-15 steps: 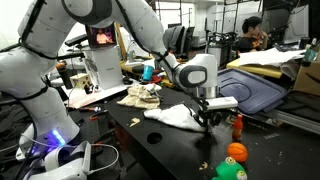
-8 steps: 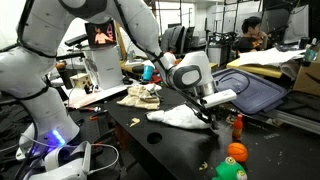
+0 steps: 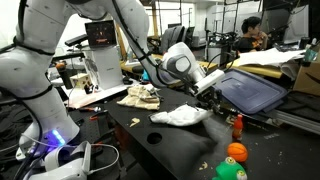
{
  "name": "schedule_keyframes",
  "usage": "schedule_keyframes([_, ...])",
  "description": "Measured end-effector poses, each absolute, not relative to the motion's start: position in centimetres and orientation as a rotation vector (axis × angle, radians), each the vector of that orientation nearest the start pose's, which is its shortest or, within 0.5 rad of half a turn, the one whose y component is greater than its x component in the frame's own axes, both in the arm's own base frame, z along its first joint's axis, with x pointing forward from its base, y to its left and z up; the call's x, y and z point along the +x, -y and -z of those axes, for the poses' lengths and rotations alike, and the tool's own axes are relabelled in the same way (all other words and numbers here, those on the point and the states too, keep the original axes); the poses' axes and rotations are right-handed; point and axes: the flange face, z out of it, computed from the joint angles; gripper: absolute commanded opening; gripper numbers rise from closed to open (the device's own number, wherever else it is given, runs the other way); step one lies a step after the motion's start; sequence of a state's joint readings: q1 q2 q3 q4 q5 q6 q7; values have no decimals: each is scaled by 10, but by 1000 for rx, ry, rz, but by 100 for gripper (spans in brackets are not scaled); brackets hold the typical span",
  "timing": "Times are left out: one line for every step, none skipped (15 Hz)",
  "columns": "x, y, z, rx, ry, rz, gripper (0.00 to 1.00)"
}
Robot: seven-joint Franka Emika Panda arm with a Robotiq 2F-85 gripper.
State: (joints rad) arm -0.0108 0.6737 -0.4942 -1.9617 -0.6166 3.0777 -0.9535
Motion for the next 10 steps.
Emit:
schedule_keyframes([589, 243, -203, 2030, -1459, -11, 3])
schedule_keyframes([587, 236, -209, 1994, -1457, -15, 3])
schedule_keyframes([584, 228, -217, 1957, -1456, -19, 3])
schedule_keyframes([582, 221, -224, 1921, -1456, -25, 3])
schedule_keyframes([580, 212, -231, 1886, -1456, -31, 3])
schedule_keyframes([577, 203, -237, 1848, -1460, -39, 3])
schedule_keyframes([574, 193, -242, 1812, -1466, -48, 3])
schedule_keyframes([571, 182, -245, 1774, -1475, -59, 3])
schedule_keyframes([567, 171, -247, 1735, -1486, -70, 3])
schedule_keyframes([560, 162, -249, 1701, -1494, -79, 3])
